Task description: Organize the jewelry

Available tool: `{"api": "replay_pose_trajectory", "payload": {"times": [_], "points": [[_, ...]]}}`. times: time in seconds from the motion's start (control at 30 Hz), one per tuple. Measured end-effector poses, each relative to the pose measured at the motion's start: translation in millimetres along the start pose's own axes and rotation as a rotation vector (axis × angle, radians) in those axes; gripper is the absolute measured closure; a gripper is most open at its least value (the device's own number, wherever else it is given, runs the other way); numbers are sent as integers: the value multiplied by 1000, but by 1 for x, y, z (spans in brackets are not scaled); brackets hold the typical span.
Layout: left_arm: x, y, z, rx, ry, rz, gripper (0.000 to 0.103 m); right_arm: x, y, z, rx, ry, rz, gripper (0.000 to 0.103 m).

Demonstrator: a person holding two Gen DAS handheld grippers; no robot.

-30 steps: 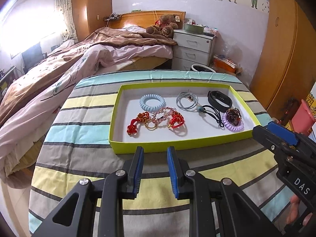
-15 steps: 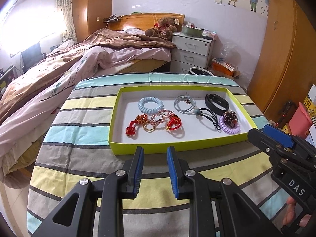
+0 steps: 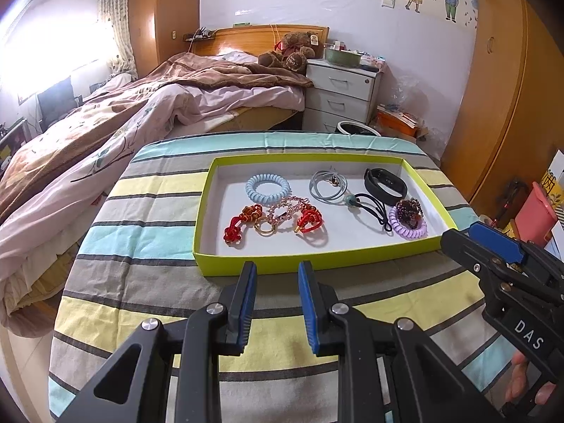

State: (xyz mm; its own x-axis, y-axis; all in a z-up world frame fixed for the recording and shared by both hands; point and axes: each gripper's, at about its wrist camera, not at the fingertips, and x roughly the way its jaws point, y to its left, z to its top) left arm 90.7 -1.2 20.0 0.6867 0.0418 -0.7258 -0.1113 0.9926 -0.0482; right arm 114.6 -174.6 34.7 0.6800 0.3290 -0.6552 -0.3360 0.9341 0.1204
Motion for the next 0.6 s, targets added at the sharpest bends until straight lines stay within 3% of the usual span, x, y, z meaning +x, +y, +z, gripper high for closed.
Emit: {"api": "replay_pose_trajectory", "payload": {"times": [0.6], "points": [[3, 1, -2, -6, 10, 8, 79, 1, -2, -3, 6, 3, -3, 55]]}}
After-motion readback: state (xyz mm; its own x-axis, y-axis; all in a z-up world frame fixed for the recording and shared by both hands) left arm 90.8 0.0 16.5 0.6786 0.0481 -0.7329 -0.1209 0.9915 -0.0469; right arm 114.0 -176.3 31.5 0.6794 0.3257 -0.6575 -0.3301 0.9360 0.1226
